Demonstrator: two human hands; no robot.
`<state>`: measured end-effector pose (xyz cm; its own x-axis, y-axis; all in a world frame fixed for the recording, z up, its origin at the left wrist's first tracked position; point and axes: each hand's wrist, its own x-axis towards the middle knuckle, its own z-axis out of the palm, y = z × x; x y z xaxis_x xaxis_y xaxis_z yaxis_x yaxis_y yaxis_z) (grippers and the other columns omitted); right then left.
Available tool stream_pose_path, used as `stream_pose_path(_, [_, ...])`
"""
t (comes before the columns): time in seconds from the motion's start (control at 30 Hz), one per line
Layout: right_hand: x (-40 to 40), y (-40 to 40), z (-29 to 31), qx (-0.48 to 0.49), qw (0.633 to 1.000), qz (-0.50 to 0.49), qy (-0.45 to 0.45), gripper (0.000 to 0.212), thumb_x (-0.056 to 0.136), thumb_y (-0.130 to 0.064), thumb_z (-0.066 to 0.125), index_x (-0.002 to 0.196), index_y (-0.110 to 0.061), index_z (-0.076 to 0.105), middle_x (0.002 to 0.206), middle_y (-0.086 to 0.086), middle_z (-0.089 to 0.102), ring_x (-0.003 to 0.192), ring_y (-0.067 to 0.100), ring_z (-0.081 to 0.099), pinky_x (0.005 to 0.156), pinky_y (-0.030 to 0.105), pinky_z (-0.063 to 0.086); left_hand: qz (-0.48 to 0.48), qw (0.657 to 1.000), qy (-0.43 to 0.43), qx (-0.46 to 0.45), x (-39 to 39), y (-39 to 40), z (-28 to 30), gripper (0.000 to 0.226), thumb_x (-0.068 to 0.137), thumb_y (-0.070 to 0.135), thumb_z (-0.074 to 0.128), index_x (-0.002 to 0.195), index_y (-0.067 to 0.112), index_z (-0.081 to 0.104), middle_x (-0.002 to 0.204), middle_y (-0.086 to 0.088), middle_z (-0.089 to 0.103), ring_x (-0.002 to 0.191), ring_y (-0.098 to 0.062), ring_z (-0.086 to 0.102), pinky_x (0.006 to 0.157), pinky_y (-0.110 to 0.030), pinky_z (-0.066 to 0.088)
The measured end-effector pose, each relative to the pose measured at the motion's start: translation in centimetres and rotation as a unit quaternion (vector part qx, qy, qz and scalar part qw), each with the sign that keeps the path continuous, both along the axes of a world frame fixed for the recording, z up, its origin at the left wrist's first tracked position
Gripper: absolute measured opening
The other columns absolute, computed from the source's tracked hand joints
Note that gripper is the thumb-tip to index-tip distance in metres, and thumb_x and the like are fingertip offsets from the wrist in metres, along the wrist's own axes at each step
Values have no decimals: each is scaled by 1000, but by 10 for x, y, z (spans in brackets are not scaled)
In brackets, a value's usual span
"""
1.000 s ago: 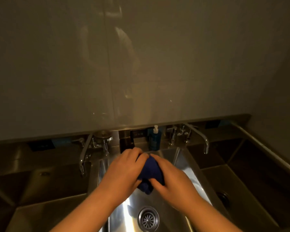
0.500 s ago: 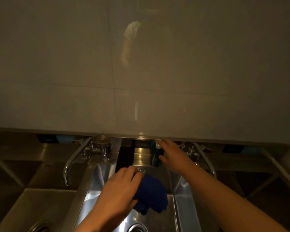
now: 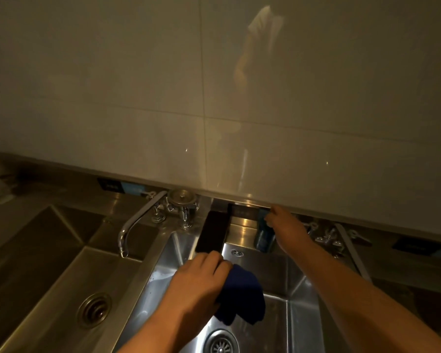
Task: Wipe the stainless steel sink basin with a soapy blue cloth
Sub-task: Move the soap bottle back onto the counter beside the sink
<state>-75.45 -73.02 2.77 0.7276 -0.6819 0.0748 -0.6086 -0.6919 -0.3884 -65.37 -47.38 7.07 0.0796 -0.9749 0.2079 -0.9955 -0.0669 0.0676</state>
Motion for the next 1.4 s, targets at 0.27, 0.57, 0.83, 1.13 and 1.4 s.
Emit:
stream_pose_path(0.27, [5,23,26,33,997,3,67,19,92,-10,44,104,-6,59,111,14,55,98,31,55,84,42,47,34,999,-2,-14,6,12,25,74,34,44,82,102,30,56,90,10,60,74,-10,62,54,-20,49])
stream_pose_path(0.57, [32,108,95,-61,992,101,32,5,84,-19,57,87,-20,61,93,5,60,83,20,58,68,31,45,85,996,-23,-31,38,69,59,68,41,40,82,104,28,58,93,7,60,77,-13,62,56,-23,50])
stream_pose_path(0.83, [79,229,124,-89,970,225,30,22,87,-8,51,102,-18,65,110,5,55,99,25,55,81,34,47,134,989,-34,-41,85,186,81,70,42,37,79,104,26,51,97,4,58,79,-18,60,57,-29,50])
stream_pose_path(1.13, [193,395,133,-145,940,305,55,28,79,-15,60,104,-23,67,105,3,54,95,21,59,77,27,44,218,973,-60,-49,172,373,87,68,34,37,79,97,27,56,89,6,58,73,-16,61,53,-26,50])
stream_pose_path(1.4, [294,514,116,-176,917,350,82,26,88,-18,55,113,-19,60,115,4,51,113,27,50,96,38,44,292,955,-34,-24,242,496,71,68,30,34,83,93,26,59,85,5,58,70,-16,61,49,-25,49])
